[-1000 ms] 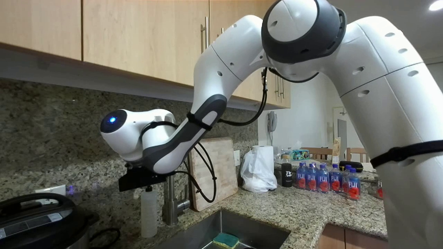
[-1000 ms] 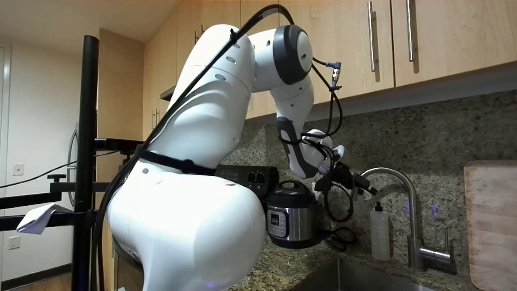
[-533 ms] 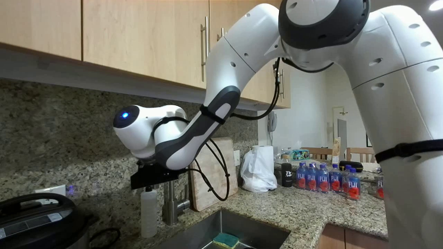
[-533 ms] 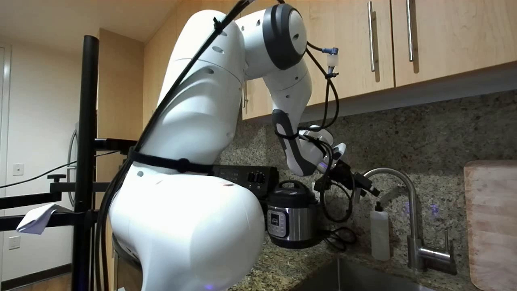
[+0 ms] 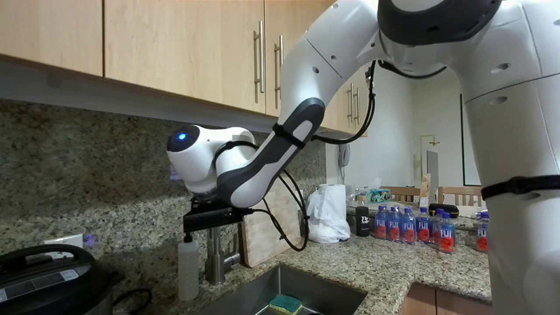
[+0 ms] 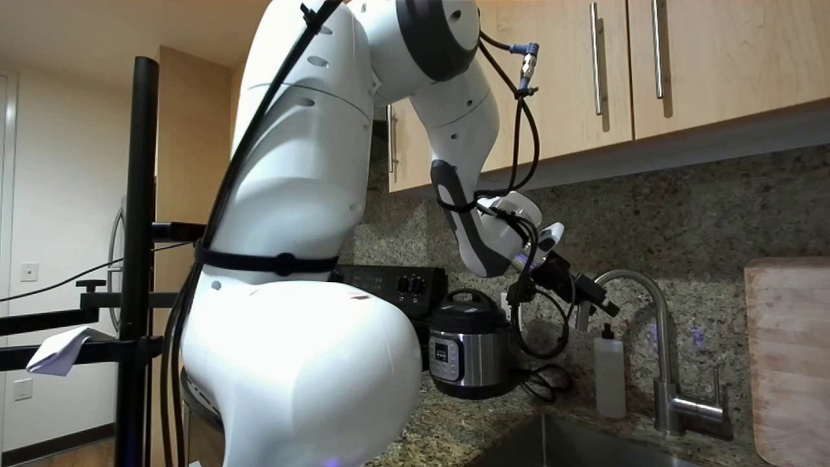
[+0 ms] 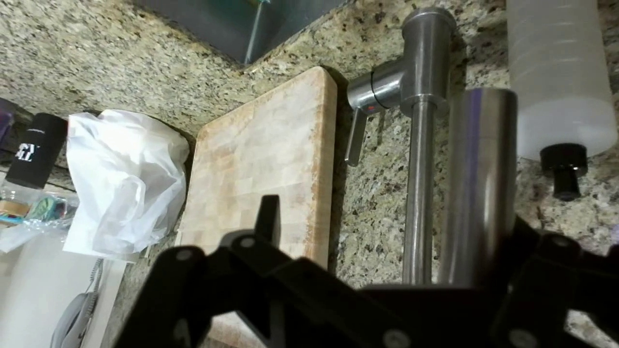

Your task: Push the faucet to the right side of the sink.

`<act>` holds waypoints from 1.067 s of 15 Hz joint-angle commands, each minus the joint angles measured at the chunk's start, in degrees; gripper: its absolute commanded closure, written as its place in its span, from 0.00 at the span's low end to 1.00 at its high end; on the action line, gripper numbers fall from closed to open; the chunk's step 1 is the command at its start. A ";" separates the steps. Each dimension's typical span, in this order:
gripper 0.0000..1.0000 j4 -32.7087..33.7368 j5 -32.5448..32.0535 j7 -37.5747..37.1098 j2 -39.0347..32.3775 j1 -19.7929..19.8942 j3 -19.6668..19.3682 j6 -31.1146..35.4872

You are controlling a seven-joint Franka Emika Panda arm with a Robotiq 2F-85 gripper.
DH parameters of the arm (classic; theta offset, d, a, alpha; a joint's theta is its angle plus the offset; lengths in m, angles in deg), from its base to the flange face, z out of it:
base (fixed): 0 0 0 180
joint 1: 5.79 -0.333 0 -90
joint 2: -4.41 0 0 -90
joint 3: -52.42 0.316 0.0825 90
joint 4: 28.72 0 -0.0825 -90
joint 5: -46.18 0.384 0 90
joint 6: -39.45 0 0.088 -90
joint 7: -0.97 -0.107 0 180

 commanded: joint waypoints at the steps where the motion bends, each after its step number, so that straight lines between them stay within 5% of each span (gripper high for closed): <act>1: 0.00 -5.22 2.44 1.96 4.69 1.54 -0.28 2.99; 9: 0.00 -9.89 3.46 3.91 9.77 2.25 -0.97 6.07; 16: 0.00 -14.82 7.96 20.72 13.65 4.82 -4.20 19.46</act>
